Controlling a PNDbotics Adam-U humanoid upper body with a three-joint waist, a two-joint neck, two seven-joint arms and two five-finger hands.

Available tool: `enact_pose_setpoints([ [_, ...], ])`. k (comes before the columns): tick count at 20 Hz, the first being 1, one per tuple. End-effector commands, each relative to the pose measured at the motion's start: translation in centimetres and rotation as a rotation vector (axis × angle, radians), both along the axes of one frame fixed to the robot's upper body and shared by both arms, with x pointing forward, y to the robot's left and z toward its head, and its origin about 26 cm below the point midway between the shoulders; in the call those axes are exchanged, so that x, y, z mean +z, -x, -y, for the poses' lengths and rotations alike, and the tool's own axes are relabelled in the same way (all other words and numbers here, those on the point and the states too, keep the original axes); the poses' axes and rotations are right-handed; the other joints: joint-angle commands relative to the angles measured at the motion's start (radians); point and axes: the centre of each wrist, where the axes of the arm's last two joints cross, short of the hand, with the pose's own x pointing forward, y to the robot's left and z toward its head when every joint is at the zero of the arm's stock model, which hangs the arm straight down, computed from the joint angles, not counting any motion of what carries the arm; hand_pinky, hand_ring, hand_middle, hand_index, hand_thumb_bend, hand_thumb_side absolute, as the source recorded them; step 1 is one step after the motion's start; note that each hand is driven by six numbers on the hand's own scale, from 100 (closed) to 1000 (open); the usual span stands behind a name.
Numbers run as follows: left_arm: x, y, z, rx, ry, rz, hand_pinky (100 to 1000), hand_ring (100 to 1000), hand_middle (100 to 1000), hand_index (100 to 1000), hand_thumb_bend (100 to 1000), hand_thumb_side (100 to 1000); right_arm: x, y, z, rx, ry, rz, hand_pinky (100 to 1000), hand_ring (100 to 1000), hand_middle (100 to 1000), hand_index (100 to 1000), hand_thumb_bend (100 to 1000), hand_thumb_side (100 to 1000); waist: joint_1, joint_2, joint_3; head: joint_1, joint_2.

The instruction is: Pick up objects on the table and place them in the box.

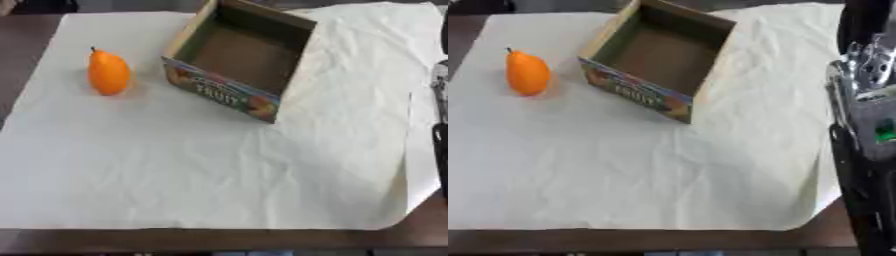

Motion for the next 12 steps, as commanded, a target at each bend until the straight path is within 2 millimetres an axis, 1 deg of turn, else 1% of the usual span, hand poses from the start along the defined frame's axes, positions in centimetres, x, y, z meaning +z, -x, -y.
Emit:
enact_pose_setpoints([
  [1,2.2,-0.6,-2.2,0.059,-0.158,-0.068,398,523,658,874,387,763,0.7,0.1,0.0,0.001,0.025,0.02,862,906,513,713,100,1000,0.001,-0.021,-0.001,0.008,-0.011],
  [3,2.8,-1.2,-2.9,0.081,-0.248,-0.119,409,548,695,905,432,793,0.7,0.0,-0.1,0.003,0.025,0.017,862,906,512,713,100,1000,0.001,-0.022,-0.003,0.017,-0.012],
  [5,3.3,-2.0,-3.2,0.094,-0.341,-0.182,428,575,725,935,457,814,0.7,0.0,-0.2,0.009,0.029,0.015,862,906,512,713,100,1000,0.001,-0.022,-0.004,0.028,-0.014],
  [6,3.5,-2.4,-3.4,0.098,-0.391,-0.223,448,599,746,956,472,858,0.7,0.0,-0.2,0.013,0.031,0.014,862,906,512,713,100,1000,0.002,-0.022,-0.005,0.033,-0.015],
  [7,3.6,-2.8,-3.4,0.098,-0.442,-0.268,457,606,750,963,491,860,0.7,-0.1,-0.3,0.016,0.033,0.012,862,906,511,713,100,1000,0.003,-0.022,-0.006,0.037,-0.016],
  [8,3.7,-3.2,-3.4,0.085,-0.487,-0.308,474,620,756,972,530,837,0.7,-0.1,-0.4,0.019,0.035,0.01,862,907,511,713,100,1000,0.003,-0.022,-0.007,0.042,-0.018],
  [10,4.0,-4.1,-3.5,0.077,-0.553,-0.383,500,636,764,983,615,836,0.7,-0.2,-0.5,0.028,0.04,0.005,862,909,510,714,100,1000,0.006,-0.021,-0.01,0.049,-0.021],
  [12,4.2,-4.9,-3.3,0.071,-0.605,-0.441,522,647,770,994,737,833,0.6,-0.2,-0.6,0.035,0.045,-0.001,863,910,509,714,100,1000,0.009,-0.019,-0.015,0.056,-0.024],
])
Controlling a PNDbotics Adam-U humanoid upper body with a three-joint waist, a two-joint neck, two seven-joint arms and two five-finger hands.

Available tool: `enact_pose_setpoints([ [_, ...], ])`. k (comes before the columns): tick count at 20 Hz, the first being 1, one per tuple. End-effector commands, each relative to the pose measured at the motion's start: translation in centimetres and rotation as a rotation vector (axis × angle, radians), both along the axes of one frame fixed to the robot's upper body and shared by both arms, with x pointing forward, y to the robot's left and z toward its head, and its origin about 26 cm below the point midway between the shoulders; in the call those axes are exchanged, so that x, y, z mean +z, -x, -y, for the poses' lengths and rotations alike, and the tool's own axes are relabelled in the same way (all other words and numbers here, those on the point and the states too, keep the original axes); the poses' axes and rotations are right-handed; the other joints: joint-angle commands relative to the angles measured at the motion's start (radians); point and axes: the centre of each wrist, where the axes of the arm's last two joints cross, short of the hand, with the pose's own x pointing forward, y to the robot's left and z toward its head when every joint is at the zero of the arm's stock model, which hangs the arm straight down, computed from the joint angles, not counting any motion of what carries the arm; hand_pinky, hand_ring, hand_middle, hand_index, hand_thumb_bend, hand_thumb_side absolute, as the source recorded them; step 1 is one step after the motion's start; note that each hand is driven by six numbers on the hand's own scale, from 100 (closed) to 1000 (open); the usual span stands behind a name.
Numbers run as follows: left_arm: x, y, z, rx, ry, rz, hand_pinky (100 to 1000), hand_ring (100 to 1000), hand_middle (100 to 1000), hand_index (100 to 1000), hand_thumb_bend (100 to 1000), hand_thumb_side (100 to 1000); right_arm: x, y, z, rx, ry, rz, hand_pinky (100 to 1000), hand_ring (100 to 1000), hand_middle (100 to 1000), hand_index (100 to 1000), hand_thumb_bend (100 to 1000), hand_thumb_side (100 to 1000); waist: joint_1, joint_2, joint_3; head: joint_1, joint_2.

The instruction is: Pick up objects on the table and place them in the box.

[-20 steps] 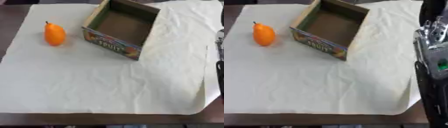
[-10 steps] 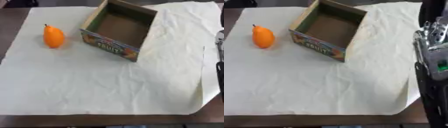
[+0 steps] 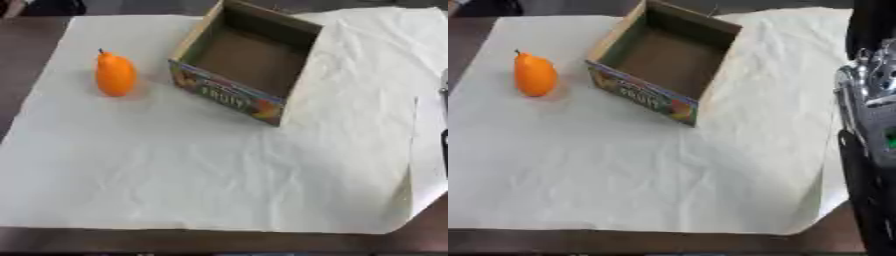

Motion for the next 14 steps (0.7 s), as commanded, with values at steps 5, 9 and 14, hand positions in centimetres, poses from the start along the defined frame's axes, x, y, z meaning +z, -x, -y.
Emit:
enact_pose_setpoints([
  [5,1.9,-1.7,-0.4,0.027,-0.165,-0.137,519,621,748,1000,941,863,0.6,0.0,-0.2,0.019,0.028,0.006,864,914,508,714,100,1000,0.012,-0.015,-0.007,0.016,-0.013],
  [9,1.6,-3.1,0.3,0.002,-0.19,-0.183,526,628,752,1000,958,834,0.4,-0.1,-0.2,0.027,0.034,-0.004,865,915,506,714,100,1000,0.014,-0.015,-0.01,0.017,-0.014],
  [14,0.7,-5.1,2.0,-0.047,-0.198,-0.266,535,641,761,986,899,811,0.4,-0.2,-0.4,0.037,0.035,-0.007,866,915,505,714,100,1000,0.013,-0.015,-0.015,0.026,-0.017],
])
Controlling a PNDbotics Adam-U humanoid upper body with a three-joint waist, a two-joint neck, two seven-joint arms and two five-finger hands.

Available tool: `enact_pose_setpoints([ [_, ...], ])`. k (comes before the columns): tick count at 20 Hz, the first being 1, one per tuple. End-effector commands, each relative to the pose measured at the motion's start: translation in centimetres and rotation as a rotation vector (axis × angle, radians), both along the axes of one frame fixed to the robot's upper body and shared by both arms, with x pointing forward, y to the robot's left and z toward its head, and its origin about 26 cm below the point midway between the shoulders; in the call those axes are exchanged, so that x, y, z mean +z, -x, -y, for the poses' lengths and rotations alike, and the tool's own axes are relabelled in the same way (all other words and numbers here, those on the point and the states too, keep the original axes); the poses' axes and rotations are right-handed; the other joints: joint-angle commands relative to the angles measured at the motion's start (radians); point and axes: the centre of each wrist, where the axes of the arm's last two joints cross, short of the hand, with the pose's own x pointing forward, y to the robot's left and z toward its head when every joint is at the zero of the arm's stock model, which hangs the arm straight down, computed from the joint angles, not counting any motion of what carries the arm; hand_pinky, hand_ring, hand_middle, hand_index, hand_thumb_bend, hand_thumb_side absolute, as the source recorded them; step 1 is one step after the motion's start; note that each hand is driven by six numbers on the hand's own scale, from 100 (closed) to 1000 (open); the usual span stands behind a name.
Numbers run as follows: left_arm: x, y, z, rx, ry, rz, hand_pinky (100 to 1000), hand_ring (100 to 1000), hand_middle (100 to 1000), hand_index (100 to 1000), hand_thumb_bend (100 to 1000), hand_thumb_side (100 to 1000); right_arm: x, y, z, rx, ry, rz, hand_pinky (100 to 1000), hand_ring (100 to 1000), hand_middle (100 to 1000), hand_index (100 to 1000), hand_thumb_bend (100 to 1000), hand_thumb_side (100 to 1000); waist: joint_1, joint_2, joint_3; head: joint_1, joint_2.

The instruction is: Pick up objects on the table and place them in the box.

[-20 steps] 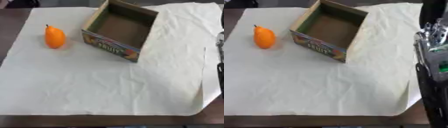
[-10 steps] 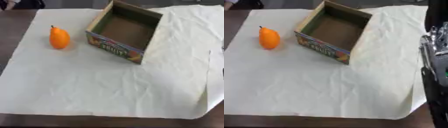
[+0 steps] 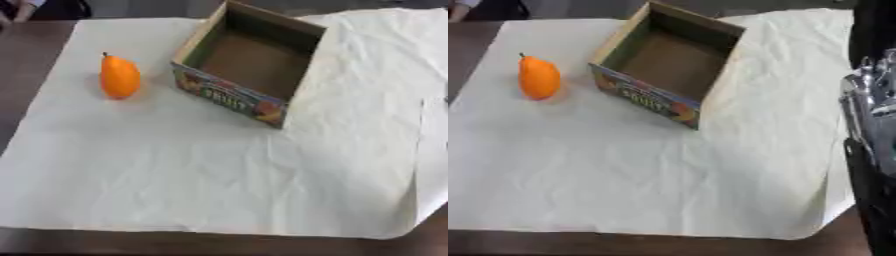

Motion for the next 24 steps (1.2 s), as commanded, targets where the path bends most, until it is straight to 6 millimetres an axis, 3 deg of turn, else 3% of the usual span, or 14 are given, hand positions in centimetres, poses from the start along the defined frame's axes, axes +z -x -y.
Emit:
enact_pose_setpoints([
  [1,0.6,-0.8,0.5,-0.016,-0.012,-0.038,534,641,760,982,898,810,0.8,0.1,0.0,0.012,0.012,0.022,866,915,505,714,100,1000,0.001,-0.017,-0.002,0.009,-0.012],
  [7,-0.3,-2.6,2.9,-0.063,0.015,-0.127,535,648,767,992,849,797,0.8,0.0,-0.2,0.021,0.012,0.018,867,918,503,715,100,1000,-0.002,-0.013,-0.012,0.018,-0.019],
  [14,-0.6,-4.2,5.7,-0.086,0.037,-0.128,540,652,792,1000,733,774,0.8,-0.1,-0.4,0.033,0.014,0.015,869,920,502,715,100,1000,-0.003,-0.008,-0.021,0.03,-0.023],
  [24,-0.9,-5.5,8.5,-0.16,0.14,-0.127,527,641,793,996,712,760,0.9,-0.2,-0.5,0.048,0.023,0.007,874,929,500,716,100,1000,0.001,0.012,-0.037,0.045,-0.034],
])
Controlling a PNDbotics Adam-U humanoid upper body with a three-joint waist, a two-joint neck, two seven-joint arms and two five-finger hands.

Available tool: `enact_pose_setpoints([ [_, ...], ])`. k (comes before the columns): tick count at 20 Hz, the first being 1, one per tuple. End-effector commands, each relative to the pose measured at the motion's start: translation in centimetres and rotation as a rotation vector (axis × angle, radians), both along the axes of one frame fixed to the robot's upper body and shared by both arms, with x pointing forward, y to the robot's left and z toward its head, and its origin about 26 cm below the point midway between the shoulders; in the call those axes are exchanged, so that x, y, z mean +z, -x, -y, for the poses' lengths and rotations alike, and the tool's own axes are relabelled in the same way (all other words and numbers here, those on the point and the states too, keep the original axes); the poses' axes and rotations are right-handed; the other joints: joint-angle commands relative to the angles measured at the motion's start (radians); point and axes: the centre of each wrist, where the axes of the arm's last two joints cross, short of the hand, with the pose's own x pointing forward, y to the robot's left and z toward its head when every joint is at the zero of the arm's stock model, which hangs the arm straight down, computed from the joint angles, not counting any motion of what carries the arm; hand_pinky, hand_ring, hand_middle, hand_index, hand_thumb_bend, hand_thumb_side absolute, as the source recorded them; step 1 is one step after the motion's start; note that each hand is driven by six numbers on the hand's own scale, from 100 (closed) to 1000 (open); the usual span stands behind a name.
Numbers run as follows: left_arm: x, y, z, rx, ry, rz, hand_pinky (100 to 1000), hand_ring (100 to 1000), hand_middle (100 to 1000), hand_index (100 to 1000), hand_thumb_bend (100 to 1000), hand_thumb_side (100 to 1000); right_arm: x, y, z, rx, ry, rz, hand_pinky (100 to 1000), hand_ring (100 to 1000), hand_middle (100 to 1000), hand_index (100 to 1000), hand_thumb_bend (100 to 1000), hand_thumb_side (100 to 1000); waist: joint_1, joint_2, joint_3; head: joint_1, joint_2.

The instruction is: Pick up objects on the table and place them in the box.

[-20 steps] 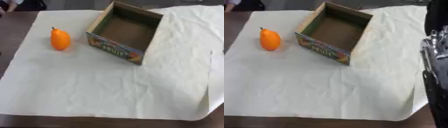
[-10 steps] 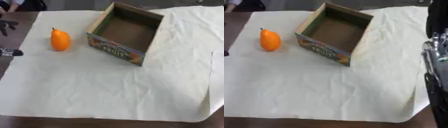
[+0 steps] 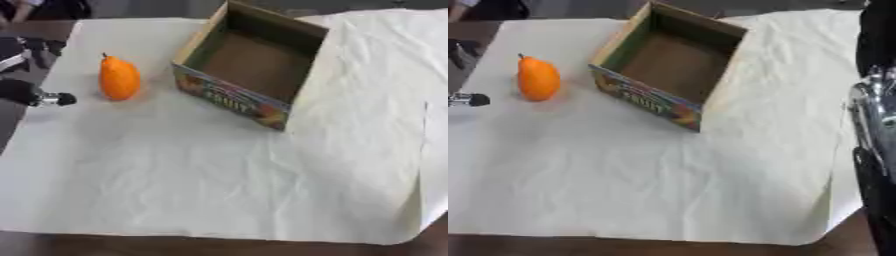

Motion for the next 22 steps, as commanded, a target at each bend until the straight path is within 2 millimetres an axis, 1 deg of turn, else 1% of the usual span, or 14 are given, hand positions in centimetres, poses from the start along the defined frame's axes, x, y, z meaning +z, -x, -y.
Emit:
enact_pose_setpoints([
  [1,1.5,-0.2,0.3,-0.008,0.036,0.024,518,633,788,989,700,740,0.8,0.1,-0.1,0.013,0.012,0.021,875,930,500,716,100,1000,0.001,-0.014,-0.004,0.007,-0.013],
  [6,1.4,-0.7,1.8,-0.034,0.112,-0.005,497,608,779,967,670,667,0.8,0.0,-0.1,0.015,0.013,0.011,877,936,498,715,100,1000,0.005,-0.005,-0.012,0.014,-0.016],
  [10,1.7,-0.9,2.6,-0.039,0.142,-0.021,496,608,778,963,680,683,0.8,0.0,-0.2,0.021,0.014,0.007,878,937,498,715,100,1000,0.009,-0.001,-0.017,0.018,-0.019],
  [15,1.6,-1.1,3.0,-0.005,0.157,-0.027,490,607,774,961,677,688,0.8,-0.1,-0.4,0.031,0.013,0.006,879,940,497,716,100,1000,0.013,0.004,-0.029,0.027,-0.027],
  [22,0.5,-1.4,3.0,0.044,0.147,-0.048,458,596,749,934,666,667,0.9,-0.1,-0.6,0.046,0.019,0.002,882,945,496,716,100,1000,0.017,0.016,-0.043,0.033,-0.031],
])
